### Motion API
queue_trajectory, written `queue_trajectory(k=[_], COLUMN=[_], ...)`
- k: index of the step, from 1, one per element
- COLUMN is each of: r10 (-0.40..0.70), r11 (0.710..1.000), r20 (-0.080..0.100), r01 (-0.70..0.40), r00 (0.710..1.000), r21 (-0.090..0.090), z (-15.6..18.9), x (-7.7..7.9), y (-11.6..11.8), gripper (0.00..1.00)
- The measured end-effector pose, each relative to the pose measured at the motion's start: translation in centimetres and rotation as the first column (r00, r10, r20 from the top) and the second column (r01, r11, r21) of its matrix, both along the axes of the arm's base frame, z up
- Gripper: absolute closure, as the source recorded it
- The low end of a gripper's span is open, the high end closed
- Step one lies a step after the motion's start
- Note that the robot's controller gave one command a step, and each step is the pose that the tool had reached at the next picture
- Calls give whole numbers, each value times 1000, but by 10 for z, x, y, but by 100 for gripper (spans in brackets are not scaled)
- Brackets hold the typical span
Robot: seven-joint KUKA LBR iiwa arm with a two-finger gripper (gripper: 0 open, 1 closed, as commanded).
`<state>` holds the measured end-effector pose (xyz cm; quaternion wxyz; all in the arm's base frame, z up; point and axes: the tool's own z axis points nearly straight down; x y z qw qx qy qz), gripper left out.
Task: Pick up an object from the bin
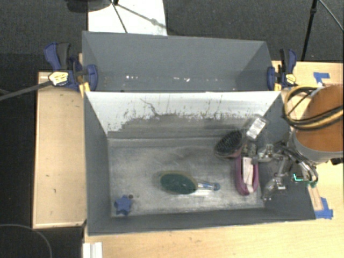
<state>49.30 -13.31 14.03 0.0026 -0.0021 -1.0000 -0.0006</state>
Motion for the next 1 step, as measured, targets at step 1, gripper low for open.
queue_trajectory(k=[1], r10=[28], r11=[1000], r20=[9], r01=[-28], r00=[1000], r21=[1], z=[-27], x=[42], y=[46], gripper=[0])
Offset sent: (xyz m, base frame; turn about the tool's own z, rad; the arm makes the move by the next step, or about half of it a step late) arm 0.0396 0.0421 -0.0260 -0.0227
